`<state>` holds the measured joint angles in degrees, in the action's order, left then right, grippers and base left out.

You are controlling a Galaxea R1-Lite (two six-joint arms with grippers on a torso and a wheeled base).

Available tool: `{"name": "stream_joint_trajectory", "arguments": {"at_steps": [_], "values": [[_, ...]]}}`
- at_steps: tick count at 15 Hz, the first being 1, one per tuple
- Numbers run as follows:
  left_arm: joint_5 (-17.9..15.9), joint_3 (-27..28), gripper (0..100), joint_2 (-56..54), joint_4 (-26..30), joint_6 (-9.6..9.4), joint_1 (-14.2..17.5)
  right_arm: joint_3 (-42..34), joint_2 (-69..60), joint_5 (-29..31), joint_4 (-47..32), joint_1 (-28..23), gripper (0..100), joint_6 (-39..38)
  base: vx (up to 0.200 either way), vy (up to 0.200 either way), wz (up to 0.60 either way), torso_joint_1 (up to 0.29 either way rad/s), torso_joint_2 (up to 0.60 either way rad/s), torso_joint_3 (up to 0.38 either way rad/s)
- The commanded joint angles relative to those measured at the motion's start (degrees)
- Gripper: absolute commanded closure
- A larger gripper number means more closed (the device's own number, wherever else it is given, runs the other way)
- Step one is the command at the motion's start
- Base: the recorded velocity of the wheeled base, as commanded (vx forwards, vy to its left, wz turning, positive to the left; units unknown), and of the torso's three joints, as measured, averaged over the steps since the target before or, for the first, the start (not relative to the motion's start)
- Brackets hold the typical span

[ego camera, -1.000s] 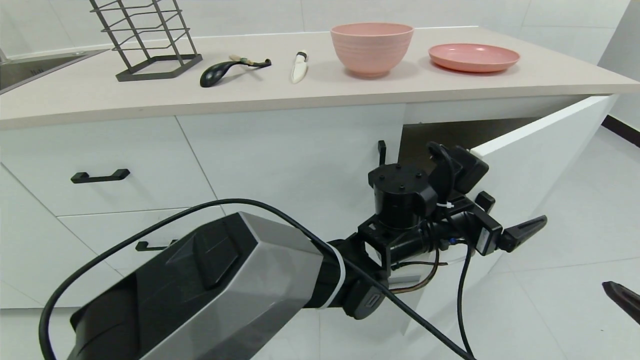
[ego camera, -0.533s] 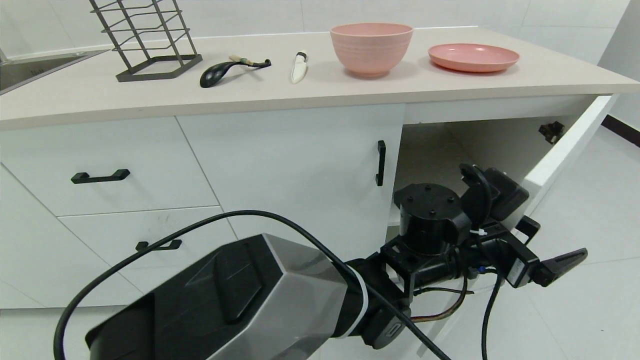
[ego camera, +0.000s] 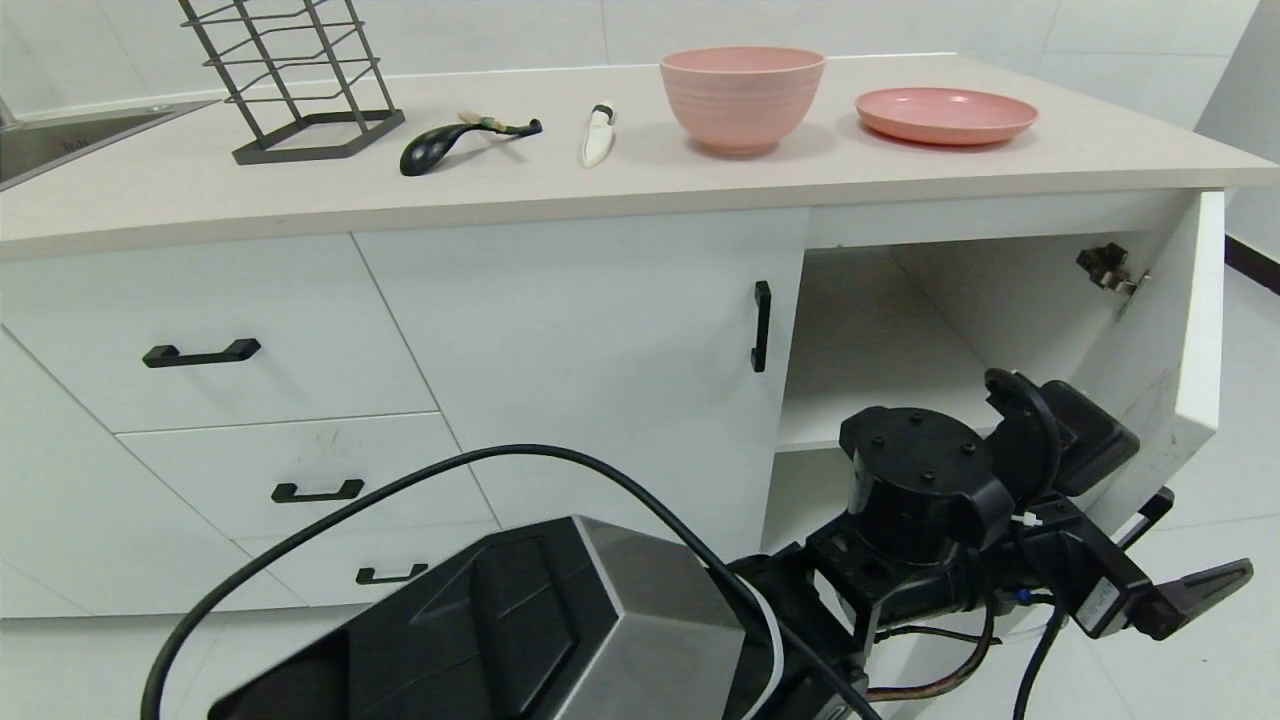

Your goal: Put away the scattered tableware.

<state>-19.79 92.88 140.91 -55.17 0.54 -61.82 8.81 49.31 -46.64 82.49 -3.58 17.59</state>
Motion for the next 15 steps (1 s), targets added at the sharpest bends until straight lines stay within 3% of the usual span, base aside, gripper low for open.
{"name": "stream_joint_trajectory", "arguments": {"at_steps": [1, 8, 15], "values": [[0.36, 1.07, 0, 0.50, -0.11, 0.87, -1.29, 2.00, -0.62, -0.03, 0.04, -0.02, 0, 0.16, 0.000, 0.000, 0.00, 0.000, 0.00, 0.000], [0.80, 3.54, 0, 3.49, 0.07, 0.96, -4.71, 5.16, -1.23, -0.03, 0.04, -0.02, 0, 1.57, 0.000, 0.000, 0.00, 0.000, 0.00, 0.000], [0.80, 21.29, 0, 14.30, 2.97, 0.96, -11.31, 7.09, -4.05, -0.29, 0.04, 0.07, 0, 2.18, 0.000, 0.000, 0.00, 0.000, 0.00, 0.000]]}}
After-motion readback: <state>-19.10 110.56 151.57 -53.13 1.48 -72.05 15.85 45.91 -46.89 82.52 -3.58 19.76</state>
